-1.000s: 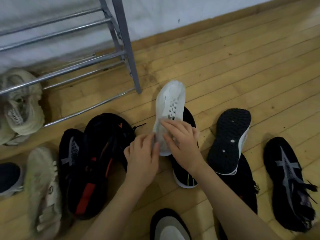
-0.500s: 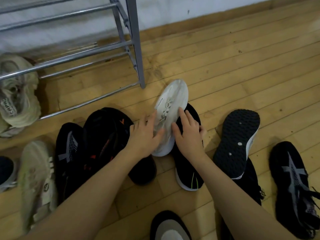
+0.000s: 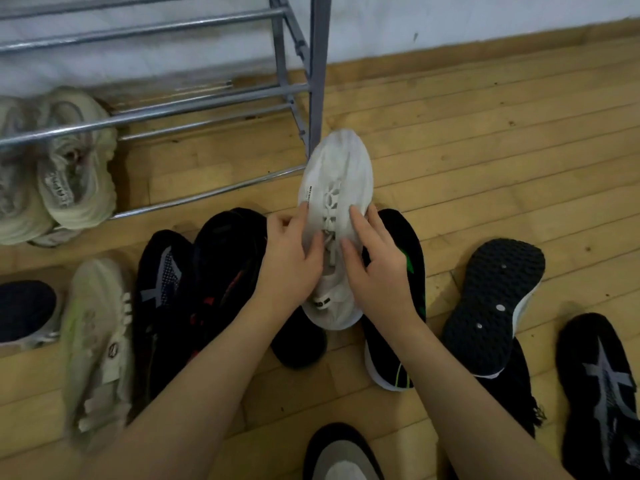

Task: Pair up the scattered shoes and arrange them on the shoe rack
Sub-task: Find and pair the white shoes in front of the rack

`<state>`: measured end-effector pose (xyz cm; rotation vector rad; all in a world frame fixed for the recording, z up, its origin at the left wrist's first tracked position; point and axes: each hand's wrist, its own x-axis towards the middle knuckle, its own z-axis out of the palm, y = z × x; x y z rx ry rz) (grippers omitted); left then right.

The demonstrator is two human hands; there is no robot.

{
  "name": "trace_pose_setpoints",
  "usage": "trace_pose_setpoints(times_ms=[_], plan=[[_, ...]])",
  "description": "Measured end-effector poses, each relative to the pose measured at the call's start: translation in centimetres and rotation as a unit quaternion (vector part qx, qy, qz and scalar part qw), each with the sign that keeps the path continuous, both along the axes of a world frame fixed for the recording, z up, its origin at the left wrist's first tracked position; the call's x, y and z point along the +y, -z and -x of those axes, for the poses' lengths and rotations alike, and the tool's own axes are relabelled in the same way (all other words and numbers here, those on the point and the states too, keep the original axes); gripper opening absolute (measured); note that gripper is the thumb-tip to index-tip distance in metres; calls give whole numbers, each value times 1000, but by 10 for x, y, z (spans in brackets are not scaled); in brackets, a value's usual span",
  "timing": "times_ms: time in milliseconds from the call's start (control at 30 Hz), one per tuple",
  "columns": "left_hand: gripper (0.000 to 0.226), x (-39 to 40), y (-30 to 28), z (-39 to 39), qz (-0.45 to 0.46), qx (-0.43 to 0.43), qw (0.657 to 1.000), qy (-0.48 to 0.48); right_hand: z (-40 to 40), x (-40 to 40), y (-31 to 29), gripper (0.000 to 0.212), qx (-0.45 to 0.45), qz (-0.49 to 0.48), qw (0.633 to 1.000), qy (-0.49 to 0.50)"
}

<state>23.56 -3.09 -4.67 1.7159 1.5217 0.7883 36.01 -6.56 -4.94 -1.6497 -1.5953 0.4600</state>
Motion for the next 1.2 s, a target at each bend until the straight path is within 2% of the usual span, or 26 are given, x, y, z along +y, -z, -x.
trace_pose_setpoints(times_ms=[133, 367, 600, 800, 933, 1000, 1100, 1200], plan=[[54, -15, -17, 38, -36, 18, 998, -42, 28, -1, -21, 44, -27, -13, 998, -56], [48, -46, -39, 121, -56, 57, 991, -105, 101, -7, -34, 46, 19, 1, 990, -139], [48, -88, -38, 207, -51, 72, 976, -198, 191, -19, -30, 46, 9, 33, 967, -253], [46, -102, -24, 264, -33, 90, 961, -260, 248, -22, -26, 46, -75, 78, 944, -313], [45, -105, 0, 287, 62, 110, 966, -228, 265, -20, -6, 48, -237, 133, 903, -333], [45, -109, 11, 291, 93, 153, 964, -198, 266, -22, 4, 48, -295, 158, 878, -342], [42, -111, 13, 295, 74, 221, 952, -197, 264, -20, 6, 46, -296, 165, 879, -335], [55, -110, 8, 299, 38, 255, 949, -181, 263, -17, -2, 43, -283, 178, 883, -329]])
